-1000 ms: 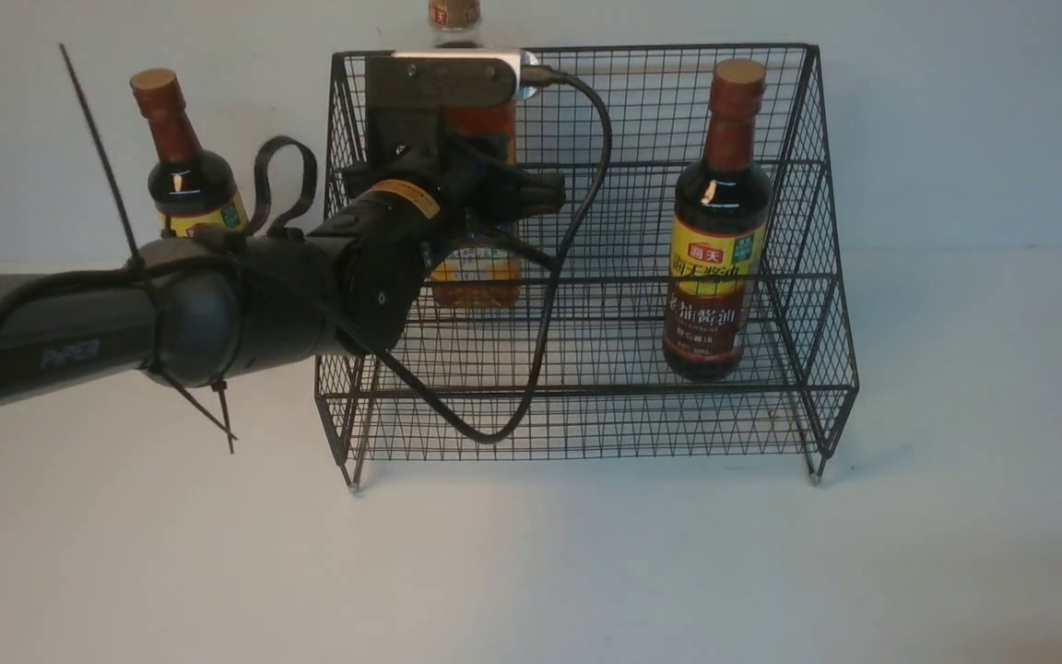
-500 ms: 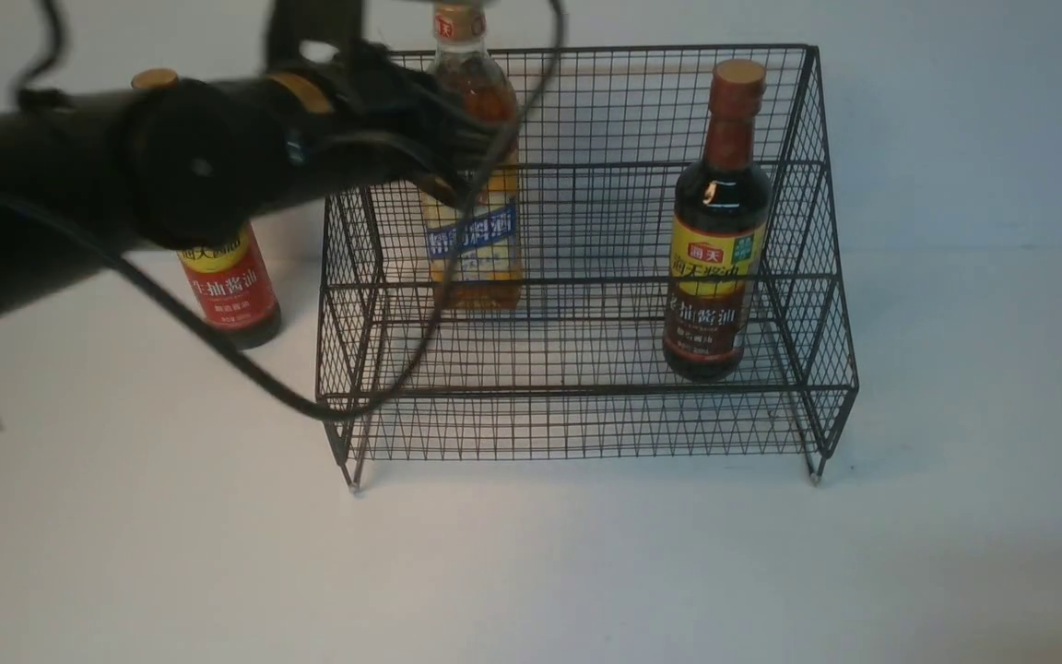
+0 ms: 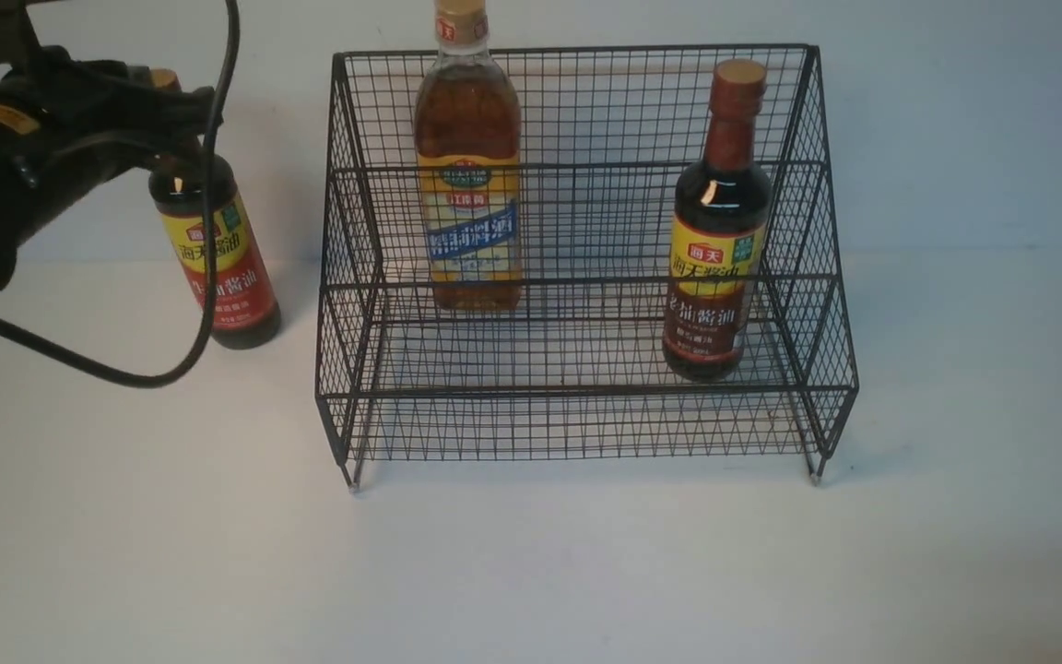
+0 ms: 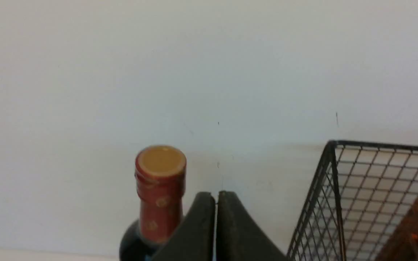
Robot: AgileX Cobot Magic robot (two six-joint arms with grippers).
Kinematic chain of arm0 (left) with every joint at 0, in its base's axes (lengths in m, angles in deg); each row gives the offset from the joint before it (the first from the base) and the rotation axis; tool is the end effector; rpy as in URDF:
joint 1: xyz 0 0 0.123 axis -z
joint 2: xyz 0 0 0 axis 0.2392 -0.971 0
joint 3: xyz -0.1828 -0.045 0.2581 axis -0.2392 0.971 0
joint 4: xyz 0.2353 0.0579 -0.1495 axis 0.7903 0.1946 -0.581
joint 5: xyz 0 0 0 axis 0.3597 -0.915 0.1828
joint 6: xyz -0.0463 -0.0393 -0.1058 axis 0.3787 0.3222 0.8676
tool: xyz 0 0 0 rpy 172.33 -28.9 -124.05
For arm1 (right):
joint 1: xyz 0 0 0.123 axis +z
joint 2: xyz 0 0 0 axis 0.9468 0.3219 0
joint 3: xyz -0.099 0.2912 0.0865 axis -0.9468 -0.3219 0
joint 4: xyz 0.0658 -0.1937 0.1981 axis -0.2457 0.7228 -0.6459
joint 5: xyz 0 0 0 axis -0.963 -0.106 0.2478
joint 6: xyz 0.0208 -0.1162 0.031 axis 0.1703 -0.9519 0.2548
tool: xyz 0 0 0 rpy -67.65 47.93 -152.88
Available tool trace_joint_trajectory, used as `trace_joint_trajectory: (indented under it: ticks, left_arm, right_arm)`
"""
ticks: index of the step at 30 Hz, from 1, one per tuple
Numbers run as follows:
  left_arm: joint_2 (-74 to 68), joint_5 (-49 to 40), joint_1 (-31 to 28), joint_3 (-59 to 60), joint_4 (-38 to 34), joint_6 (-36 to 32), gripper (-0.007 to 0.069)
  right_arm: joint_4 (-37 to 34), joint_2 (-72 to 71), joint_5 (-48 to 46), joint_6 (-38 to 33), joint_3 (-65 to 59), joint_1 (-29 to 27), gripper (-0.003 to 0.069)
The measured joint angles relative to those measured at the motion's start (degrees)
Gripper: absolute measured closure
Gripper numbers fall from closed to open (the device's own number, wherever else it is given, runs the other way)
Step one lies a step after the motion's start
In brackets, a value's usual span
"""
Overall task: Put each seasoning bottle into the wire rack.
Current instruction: Use the left arm to grab the condiment bottle closest to it
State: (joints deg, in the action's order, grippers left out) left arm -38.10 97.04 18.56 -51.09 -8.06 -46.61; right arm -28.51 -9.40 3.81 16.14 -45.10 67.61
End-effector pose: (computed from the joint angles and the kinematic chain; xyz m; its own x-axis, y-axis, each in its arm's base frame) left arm 0.4006 -0.0216 0.3334 -0.1403 -0.1430 -0.9797 -0.0331 0.9896 -0.1397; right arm 0.0803 0.0028 0.1620 -0.3073 0.0189 -0.9514 0.0016 0.9998 0.0193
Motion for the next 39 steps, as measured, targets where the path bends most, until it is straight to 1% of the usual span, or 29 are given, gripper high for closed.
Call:
trace_joint_trajectory:
  ticks: [3,4,8,9,10,12,13,16,17,21,25,39]
  left_arm:
    - [-1.3,5.2,-0.5,0.0,0.0,-0.1,0.0606]
    - [-1.4,5.5,-0.6,0.0,0.0,-0.1,0.0606]
    - [-4.2,10.0,-2.4,0.0,-0.2,-0.1,0.0518]
    - [-4.4,10.2,-2.4,0.0,-0.2,-0.1,0.0512]
    - [-5.5,11.3,-2.7,0.0,-0.1,-0.1,0.0468]
    - [-7.0,12.4,-2.7,0.0,0.8,-0.1,0.0417]
    - [-8.0,13.1,-2.7,0.0,2.0,0.0,0.0377]
    - [-10.2,15.5,-2.7,0.0,5.5,1.3,0.0291]
    - [-11.2,16.7,-2.7,0.0,6.3,1.9,0.0250]
    - [-12.9,19.5,-2.7,0.0,6.7,2.5,0.0173]
    - [-14.2,19.7,-2.7,-0.8,6.8,2.9,0.0146]
    - [-21.2,19.4,-3.2,-7.1,6.9,2.9,0.0144]
  right_arm:
    - [0.0,0.0,0.0,0.0,0.0,0.0,0.0673]
    - [0.0,0.0,0.0,0.0,0.0,0.0,0.0673]
    - [0.0,0.0,0.0,0.0,0.0,0.0,0.0673]
    - [0.0,0.0,0.0,0.0,0.0,0.0,0.0673]
    - [0.0,0.0,0.0,0.0,0.0,0.0,0.0673]
    - [0.0,0.0,0.0,0.0,0.0,0.0,0.0673]
    - [0.0,0.0,0.0,0.0,0.0,0.0,0.0673]
    - [0.0,0.0,0.0,0.0,0.0,0.0,0.0673]
    - [0.0,0.0,0.0,0.0,0.0,0.0,0.0673]
    - [0.0,0.0,0.0,0.0,0.0,0.0,0.0673]
    - [0.0,0.0,0.0,0.0,0.0,0.0,0.0673]
    - [0.0,0.0,0.0,0.0,0.0,0.0,0.0673]
